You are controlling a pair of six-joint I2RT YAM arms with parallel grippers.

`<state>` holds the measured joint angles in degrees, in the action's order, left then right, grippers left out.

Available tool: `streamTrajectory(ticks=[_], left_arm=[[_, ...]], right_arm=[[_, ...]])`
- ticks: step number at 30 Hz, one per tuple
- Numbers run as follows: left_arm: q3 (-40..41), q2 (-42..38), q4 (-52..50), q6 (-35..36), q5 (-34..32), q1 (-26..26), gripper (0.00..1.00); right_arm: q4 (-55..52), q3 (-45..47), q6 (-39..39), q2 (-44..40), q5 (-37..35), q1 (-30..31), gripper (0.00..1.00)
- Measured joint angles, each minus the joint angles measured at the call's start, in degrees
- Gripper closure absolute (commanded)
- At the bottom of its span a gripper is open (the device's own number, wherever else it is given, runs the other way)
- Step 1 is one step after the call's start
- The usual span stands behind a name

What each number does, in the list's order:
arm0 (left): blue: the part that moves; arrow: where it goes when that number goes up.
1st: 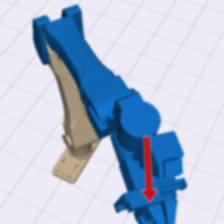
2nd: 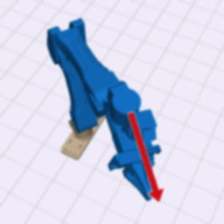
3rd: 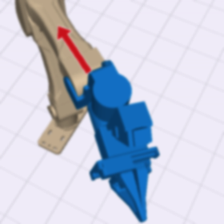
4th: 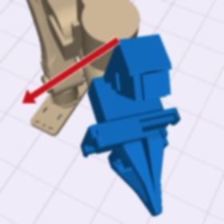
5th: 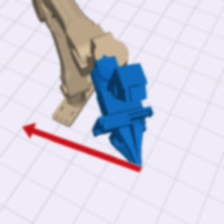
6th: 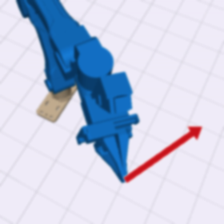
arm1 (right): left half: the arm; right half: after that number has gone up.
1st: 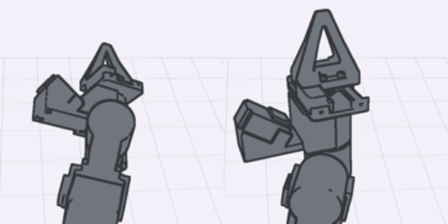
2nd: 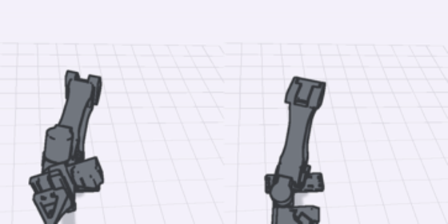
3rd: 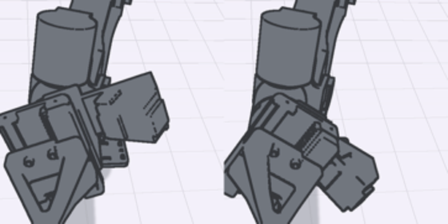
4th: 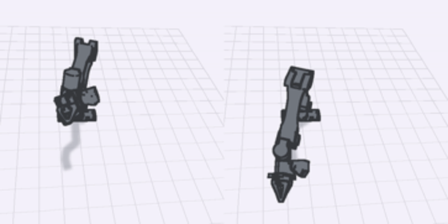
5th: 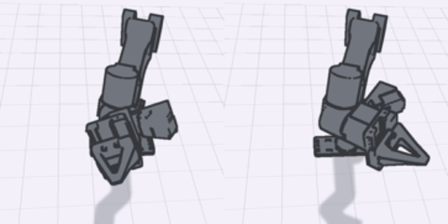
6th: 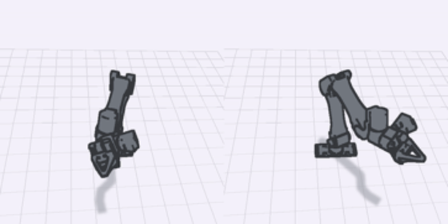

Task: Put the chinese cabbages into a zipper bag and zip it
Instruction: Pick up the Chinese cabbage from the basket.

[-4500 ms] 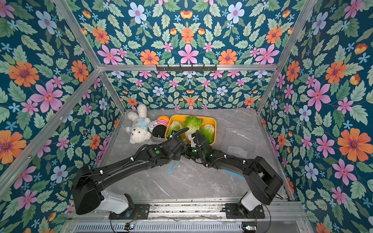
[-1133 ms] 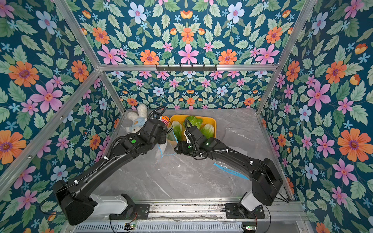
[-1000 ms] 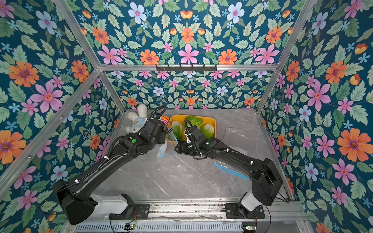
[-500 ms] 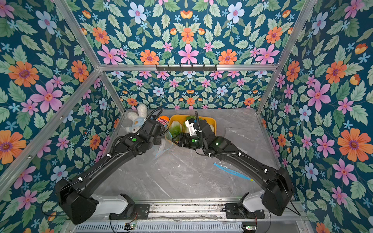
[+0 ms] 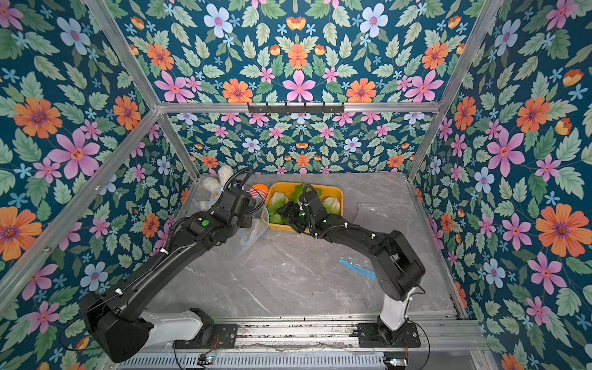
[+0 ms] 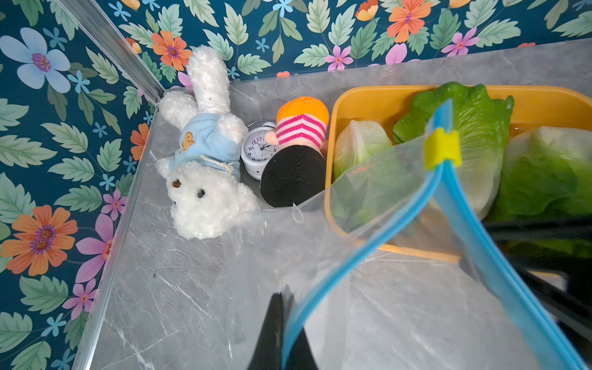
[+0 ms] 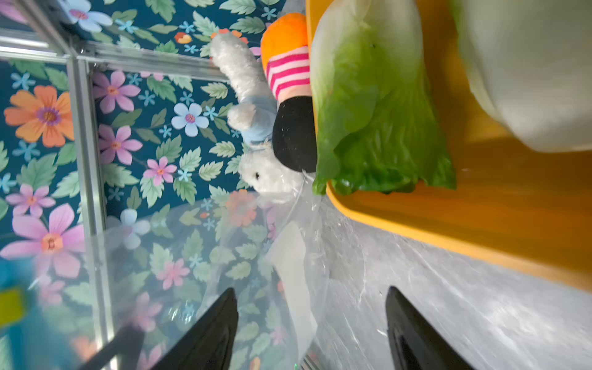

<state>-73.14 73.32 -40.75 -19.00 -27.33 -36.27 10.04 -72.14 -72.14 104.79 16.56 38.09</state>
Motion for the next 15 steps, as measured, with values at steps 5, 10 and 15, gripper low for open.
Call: streamTrajectory(ticks=[5, 10, 15], left_arm=[[0.4, -0.6, 0.2, 0.0, 0.6, 0.2, 1.00], [0.8, -0.5, 0.5, 0.0, 1.9, 0.6, 1.00], [0.9, 0.0, 0.8, 0.0, 2.5, 0.7, 1.00]], right_arm=[[5.2, -4.0, -4.6, 7.0, -3.4, 0.2, 0.24], [6.5, -7.8, -7.8, 11.7, -5.3, 1.0, 0.24], [6.1, -11.2, -9.6, 14.6, -7.8, 2.3, 0.29]])
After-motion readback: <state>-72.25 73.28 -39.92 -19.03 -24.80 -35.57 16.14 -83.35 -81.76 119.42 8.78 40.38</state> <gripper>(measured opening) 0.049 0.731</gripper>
